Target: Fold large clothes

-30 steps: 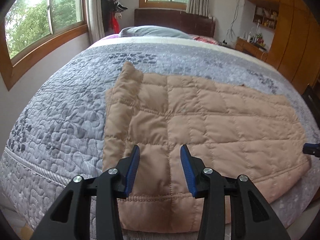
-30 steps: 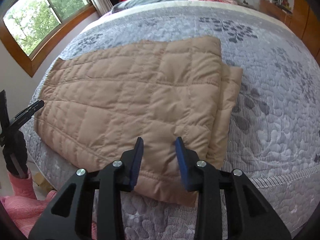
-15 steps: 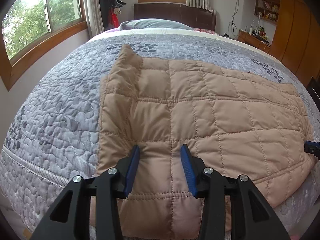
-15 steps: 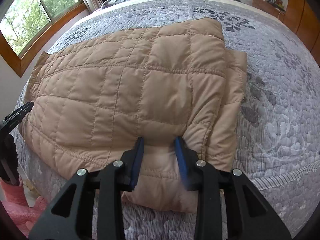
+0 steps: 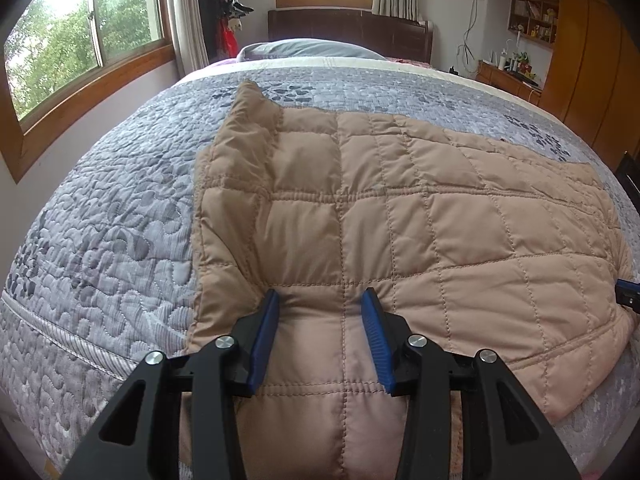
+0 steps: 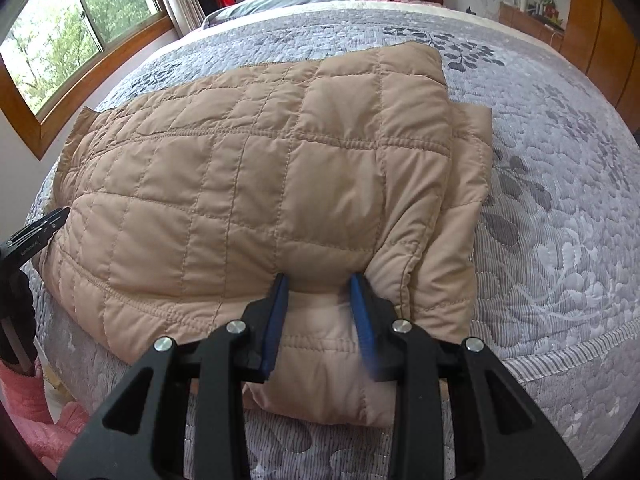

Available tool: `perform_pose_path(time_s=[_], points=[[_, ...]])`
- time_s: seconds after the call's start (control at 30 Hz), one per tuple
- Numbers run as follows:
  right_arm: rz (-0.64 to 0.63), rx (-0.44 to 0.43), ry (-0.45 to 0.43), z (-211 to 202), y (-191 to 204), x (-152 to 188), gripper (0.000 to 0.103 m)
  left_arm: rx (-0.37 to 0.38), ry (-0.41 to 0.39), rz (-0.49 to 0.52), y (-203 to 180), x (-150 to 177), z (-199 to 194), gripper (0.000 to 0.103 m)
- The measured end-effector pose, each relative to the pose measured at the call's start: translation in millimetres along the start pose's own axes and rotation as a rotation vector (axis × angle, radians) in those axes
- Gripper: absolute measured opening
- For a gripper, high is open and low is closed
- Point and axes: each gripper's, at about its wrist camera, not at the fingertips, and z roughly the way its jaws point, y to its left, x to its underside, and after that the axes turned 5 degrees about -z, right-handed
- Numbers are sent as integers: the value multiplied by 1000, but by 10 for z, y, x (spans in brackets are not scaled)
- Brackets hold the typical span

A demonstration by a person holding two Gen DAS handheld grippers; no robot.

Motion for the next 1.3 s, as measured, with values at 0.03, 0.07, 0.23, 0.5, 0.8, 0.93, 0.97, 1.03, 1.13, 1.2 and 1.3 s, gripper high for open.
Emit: perform_pose_path(time_s=[0.03, 0.07, 0.23, 0.5, 0.8, 0.93, 0.97, 1.03, 1.13, 1.2, 1.3], points=[[0, 0, -4, -1, -1, 6, 31, -2, -2, 1, -4, 3, 0, 43], [0, -2, -6, -2, -5, 7, 31, -3, -4, 2, -5, 5, 2, 43], [9, -18, -16, -10, -37, 18, 31, -4, -7, 0, -3, 8, 4, 43], [12, -25, -27, -16, -39, 37, 31, -5, -8, -5, 2, 15, 8, 43], [46, -101, -13, -204, -137, -61, 35, -36, -5, -10, -39, 27, -83, 44], [38, -123, -5, -350, -160, -81, 35, -22, 1, -34, -51, 58, -293, 50], [36, -105, -1, -379, -177, -87, 35, -18, 4, -36, -53, 77, -350, 51], [36, -102, 1, -416, -211, -93, 35, -25, 11, -39, -52, 118, -457, 57], [40, -93, 1, -448, -273, -108, 33, -41, 26, -69, 0, 202, -594, 60], [40, -89, 13, -409, -303, -115, 33, -44, 39, -108, 75, 268, -658, 62], [37, -92, 38, -317, -320, -118, 33, -44, 75, -187, 228, 381, -706, 65]])
